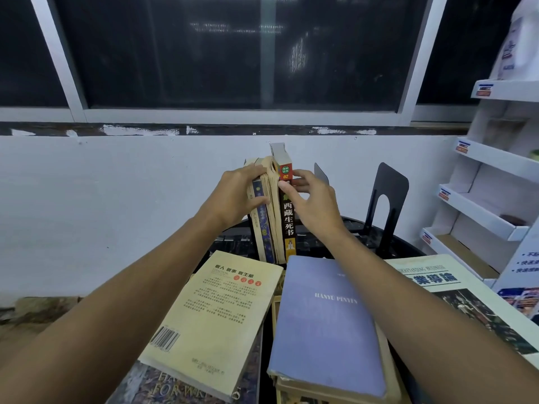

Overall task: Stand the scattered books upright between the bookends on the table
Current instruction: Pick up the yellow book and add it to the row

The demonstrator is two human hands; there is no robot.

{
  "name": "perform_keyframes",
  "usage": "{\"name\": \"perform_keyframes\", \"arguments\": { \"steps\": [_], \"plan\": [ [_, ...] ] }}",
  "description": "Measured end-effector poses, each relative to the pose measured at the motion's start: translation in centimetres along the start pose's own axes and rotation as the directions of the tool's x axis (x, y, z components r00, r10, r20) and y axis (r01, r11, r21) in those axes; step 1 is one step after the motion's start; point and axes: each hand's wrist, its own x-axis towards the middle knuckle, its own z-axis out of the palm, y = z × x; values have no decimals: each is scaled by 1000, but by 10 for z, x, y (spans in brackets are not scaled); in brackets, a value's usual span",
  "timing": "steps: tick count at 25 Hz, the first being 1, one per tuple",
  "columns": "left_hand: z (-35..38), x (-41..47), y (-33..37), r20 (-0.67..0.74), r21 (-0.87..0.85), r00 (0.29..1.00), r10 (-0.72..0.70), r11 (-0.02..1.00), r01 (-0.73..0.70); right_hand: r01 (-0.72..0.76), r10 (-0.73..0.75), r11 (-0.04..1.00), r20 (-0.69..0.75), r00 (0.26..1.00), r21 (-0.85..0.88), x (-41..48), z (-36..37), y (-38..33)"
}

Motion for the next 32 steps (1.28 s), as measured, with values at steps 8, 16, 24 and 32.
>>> {"name": "perform_keyframes", "arguments": {
  "steps": [8, 16, 24, 32],
  "plan": [
    [-1, -1, 2, 0, -23, 999, -36, 999, 36, -176, 127, 980, 382, 915, 95, -2, -6, 28],
    [-1, -2, 0, -33, -53, 998, -50, 997, 48, -184, 118, 972, 379, 918, 144, 3, 0, 35],
    [-1, -4, 5, -35, -23, 999, -41, 999, 40, -146, 114, 987, 365, 924, 61, -3, -3, 34],
    [-5, -24, 19, -38, 28, 998, -55, 998, 56, 7, 54, 988, 387, 921, -153, -26, -50, -2]
  ]
}}
